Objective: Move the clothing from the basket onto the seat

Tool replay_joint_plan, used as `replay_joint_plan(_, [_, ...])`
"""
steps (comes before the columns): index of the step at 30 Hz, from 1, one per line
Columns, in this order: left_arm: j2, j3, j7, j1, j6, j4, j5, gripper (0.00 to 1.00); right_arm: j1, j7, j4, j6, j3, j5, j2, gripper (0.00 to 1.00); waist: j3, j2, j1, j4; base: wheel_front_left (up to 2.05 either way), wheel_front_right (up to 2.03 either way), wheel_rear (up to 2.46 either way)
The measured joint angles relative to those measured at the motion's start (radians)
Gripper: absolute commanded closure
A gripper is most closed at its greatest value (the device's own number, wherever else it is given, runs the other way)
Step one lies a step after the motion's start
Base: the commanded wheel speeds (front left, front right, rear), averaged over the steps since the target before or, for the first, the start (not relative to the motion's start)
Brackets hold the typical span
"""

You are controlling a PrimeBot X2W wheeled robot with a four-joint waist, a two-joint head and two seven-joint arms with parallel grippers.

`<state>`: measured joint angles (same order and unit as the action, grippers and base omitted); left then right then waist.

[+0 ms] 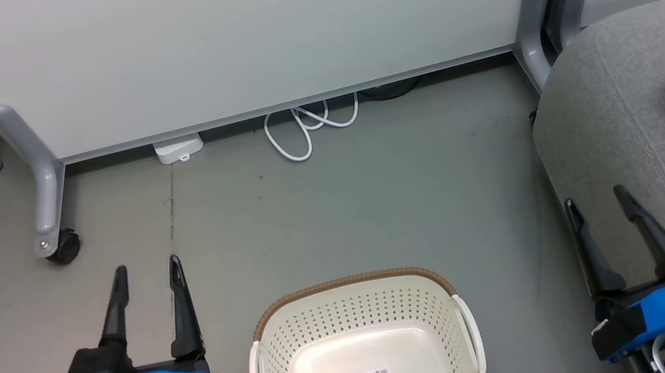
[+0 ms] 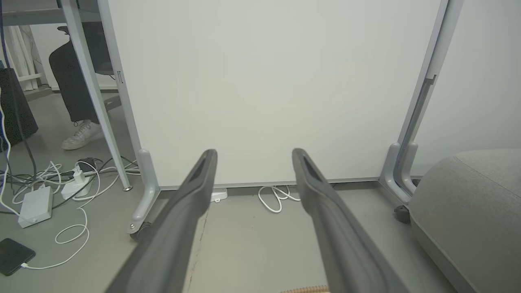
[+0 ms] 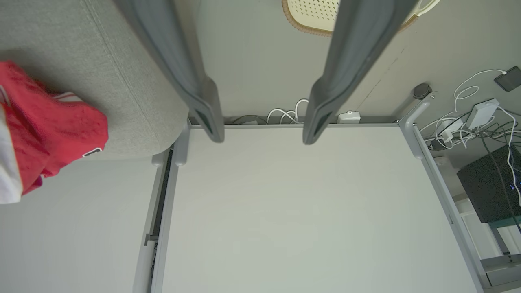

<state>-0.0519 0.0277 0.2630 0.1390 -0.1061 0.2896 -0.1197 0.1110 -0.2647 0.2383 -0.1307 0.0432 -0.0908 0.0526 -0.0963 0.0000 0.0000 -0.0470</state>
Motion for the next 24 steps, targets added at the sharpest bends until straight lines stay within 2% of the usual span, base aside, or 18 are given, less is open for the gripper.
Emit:
replay_joint_plan(1, [0.000, 0.000, 0.000, -0.001, 0.000, 0.005, -0.001, 1.00, 0.000, 0.000, 0.005, 0.000, -0.001, 0.000, 0.000, 1.00, 0.001, 0.0000, 0.0000, 0.000, 0.00, 0.00, 0.00])
replay_joint_plan(7, [0.002, 0.000, -0.012, -0.044, 0.000, 0.057, -0.009, 1.00, -0.017, 0.006, 0.058, 0.000, -0.002, -0.006, -0.003, 1.00, 0.002, 0.0000, 0.0000, 0.000, 0.00, 0.00, 0.00])
replay_joint_plan(24, [0.003, -0.028, -0.093, -0.047, 0.000, 0.041, -0.330, 1.00, -0.017, 0.088, 0.056, 0.000, 0.014, -0.333, -0.004, 1.00, 0.015, 0.0000, 0.0000, 0.006, 0.00, 0.00, 0.00])
